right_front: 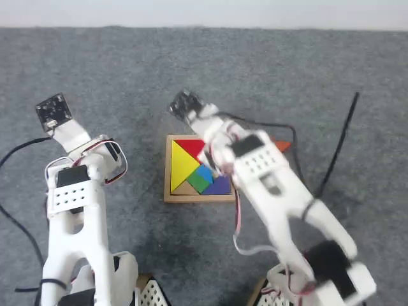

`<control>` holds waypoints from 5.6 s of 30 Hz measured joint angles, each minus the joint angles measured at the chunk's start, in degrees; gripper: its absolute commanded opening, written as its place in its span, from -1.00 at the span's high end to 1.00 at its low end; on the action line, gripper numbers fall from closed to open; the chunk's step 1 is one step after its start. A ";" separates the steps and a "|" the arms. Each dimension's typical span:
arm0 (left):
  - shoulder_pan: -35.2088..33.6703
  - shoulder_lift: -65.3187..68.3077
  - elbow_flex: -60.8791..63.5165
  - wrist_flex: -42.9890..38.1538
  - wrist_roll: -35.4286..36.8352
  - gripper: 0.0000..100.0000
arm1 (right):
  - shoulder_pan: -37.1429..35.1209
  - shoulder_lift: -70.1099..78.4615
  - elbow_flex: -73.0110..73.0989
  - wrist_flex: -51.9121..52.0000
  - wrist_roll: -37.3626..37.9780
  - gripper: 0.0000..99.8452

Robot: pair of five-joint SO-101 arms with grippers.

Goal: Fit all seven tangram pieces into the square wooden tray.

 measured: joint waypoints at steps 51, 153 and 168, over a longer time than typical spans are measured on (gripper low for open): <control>0.00 0.00 0.00 0.00 0.00 0.75 | -0.97 17.93 -6.95 -1.41 6.33 0.98; 0.00 0.00 0.00 0.00 0.00 0.75 | 19.78 28.57 -19.69 9.23 -85.10 0.41; 0.00 0.00 0.00 0.00 0.00 0.75 | 24.18 28.66 -19.69 7.03 -90.90 0.78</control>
